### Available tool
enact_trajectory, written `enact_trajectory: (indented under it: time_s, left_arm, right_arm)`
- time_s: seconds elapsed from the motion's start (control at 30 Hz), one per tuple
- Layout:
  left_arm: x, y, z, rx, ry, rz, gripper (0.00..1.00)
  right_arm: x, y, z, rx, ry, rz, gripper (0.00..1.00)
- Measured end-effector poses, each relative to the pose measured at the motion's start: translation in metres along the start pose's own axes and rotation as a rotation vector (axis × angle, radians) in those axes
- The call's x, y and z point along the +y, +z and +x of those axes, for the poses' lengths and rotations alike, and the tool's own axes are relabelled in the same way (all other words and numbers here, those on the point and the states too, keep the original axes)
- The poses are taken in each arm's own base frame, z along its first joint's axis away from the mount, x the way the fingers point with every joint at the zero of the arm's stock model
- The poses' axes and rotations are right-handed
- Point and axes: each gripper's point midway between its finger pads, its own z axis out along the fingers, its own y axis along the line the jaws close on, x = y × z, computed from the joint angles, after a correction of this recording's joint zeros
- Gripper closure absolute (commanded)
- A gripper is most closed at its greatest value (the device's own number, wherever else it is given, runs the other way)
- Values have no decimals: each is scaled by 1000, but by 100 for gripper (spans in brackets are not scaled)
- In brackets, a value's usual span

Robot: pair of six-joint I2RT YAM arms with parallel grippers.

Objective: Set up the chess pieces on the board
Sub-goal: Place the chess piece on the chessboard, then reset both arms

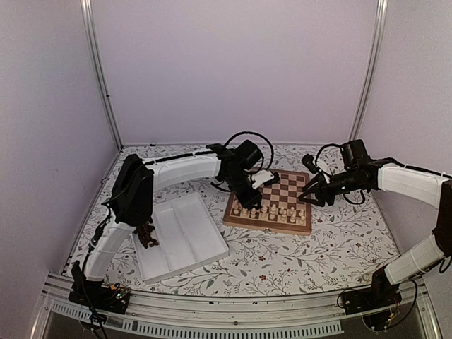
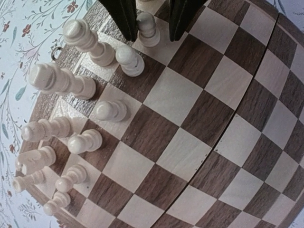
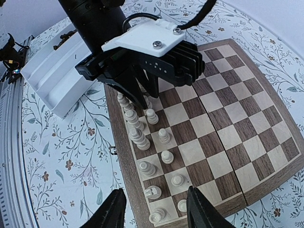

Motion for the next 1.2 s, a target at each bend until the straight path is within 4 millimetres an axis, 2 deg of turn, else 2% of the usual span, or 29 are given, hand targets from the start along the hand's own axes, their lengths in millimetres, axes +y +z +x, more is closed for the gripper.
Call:
enact_trajectory:
  time_s: [0.3, 0.43, 0.53, 0.6, 0.7, 0.77, 0.87, 0.9, 1.0, 1.07, 1.2]
  left_arm:
    - [6, -1, -2, -3, 0, -36, 65]
    - [11, -16, -11, -28, 12, -77, 63]
    - [14, -47, -27, -75, 26, -121, 58]
    - [19, -81, -42, -136, 33, -162, 54]
    - [21, -143, -54, -237, 33, -229, 48]
    - [27, -185, -58, -308, 25, -290, 42]
    - [40, -241, -55, -403, -1, -398, 35]
    - [45, -254, -50, -423, -10, -429, 32]
    - [57, -271, -31, -451, -48, -489, 22]
    - [68, -271, -11, -450, -91, -516, 2]
    - [93, -269, 27, -446, -181, -558, 1]
  right_arm:
    - [-1, -2, -6, -6, -5, 4, 53]
    - [-9, -9, -20, -13, -23, 41, 53]
    - [-20, -21, -41, -31, -56, 106, 50]
    - [-30, -35, -60, -61, -79, 169, 44]
    - [-47, -65, -90, -127, -72, 263, 24]
    - [-62, -88, -107, -179, -40, 335, 4]
    - [-85, -118, -124, -247, 23, 433, 1]
    - [-93, -126, -127, -264, 54, 479, 1]
    - [-108, -139, -124, -282, 137, 561, 1]
    - [-112, -145, -121, -299, 182, 606, 1]
    - [-108, -154, -106, -315, 236, 669, 1]
